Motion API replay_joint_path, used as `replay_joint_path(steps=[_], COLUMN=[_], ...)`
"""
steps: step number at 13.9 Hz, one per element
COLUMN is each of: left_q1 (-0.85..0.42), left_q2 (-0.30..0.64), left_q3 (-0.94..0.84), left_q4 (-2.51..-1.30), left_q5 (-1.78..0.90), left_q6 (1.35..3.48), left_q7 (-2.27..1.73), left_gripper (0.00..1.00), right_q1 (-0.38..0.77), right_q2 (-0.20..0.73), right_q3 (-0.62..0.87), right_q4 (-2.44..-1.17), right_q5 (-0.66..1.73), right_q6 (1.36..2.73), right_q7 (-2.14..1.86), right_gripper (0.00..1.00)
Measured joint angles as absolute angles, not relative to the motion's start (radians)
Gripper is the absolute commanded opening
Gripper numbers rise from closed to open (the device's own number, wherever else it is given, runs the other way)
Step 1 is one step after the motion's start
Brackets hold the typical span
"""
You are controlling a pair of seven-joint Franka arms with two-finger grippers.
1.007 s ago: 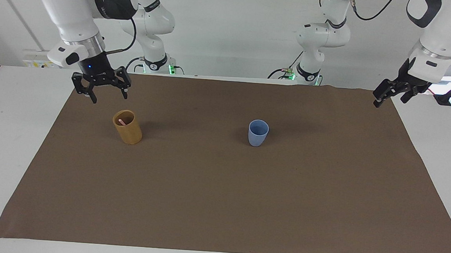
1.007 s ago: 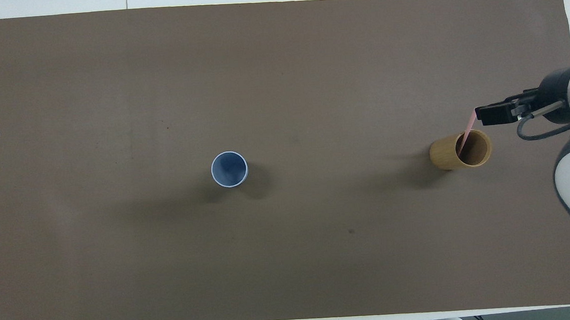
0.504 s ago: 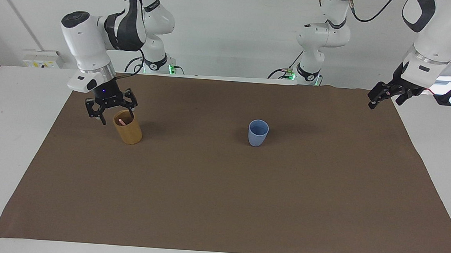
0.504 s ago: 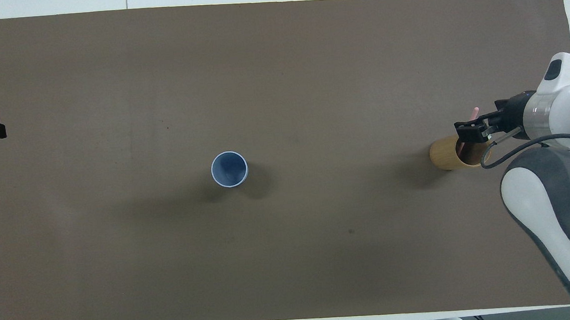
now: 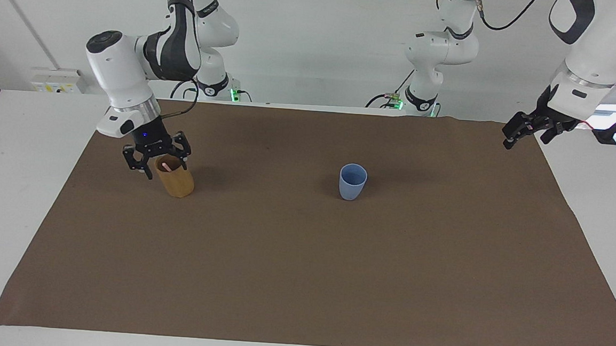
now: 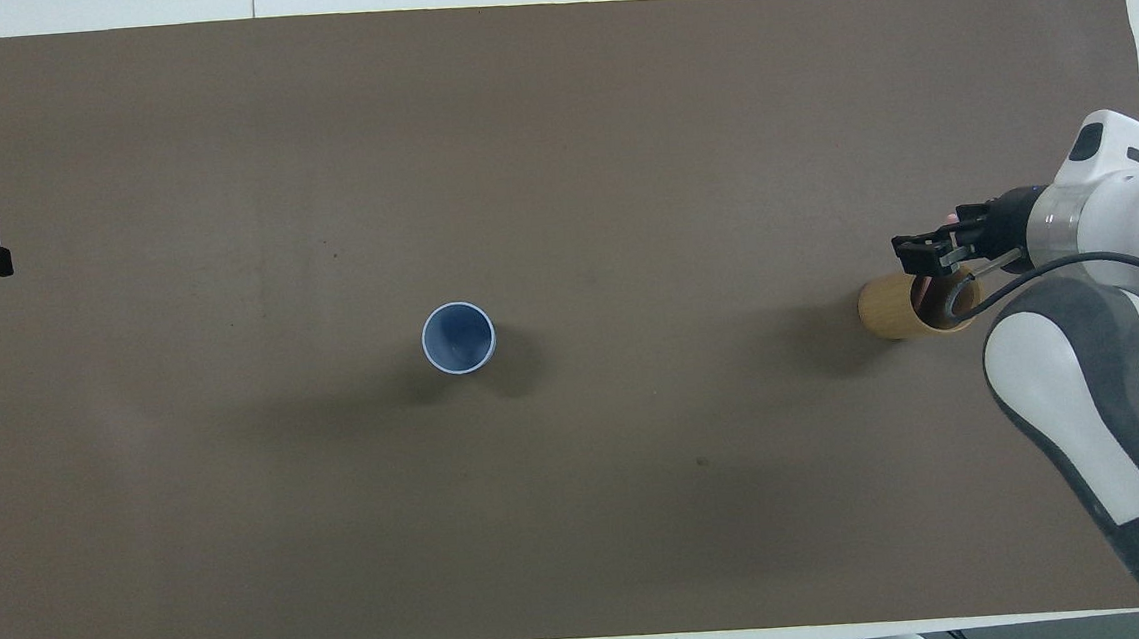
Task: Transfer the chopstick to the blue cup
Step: 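Grasp the pink chopstick in the tan cup with the right gripper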
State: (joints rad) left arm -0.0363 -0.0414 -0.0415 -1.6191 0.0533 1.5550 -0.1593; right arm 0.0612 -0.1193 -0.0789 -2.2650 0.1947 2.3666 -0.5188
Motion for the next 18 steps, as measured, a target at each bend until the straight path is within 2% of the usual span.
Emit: replay_joint_path(steps=[1, 5, 10, 14, 15, 18], left_q1=[-0.036, -0.036, -0.036, -0.036, -0.036, -0.036], left_q2=[-0.041, -0.041, -0.041, -0.041, -0.041, -0.041], left_q3=[-0.041, -0.041, -0.041, -0.041, -0.041, -0.041], left_q4=[-1.619, -1.619, -1.619, -1.619, -1.619, -1.619], left_q5=[0.053, 0.053, 0.053, 0.053, 0.053, 0.053], left_q6=[1.555, 1.555, 1.555, 1.555, 1.555, 1.555], left_q7=[-0.159, -0.159, -0.159, -0.159, -0.159, -0.159], left_gripper=[1.00, 1.00, 1.00, 1.00, 1.00, 1.00], right_q1=[0.060, 0.040, 0.032, 0.033, 0.033, 0.033], right_q2=[-0.119, -0.120, -0.120, -0.120, -0.120, -0.122], right_q3=[-0.079, -0.082, -0.085, -0.081, -0.081, -0.080], right_q4=[-2.265, -2.263, -2.263, -2.261, -2.260, -2.231], right_q5=[0.196, 0.196, 0.196, 0.196, 0.196, 0.151], right_q6=[2.366, 2.312, 2.294, 2.294, 2.291, 2.246], right_q7=[-0.537, -0.567, -0.590, -0.591, -0.591, -0.596], right_gripper=[0.56, 0.56, 0.47, 0.14, 0.02, 0.00])
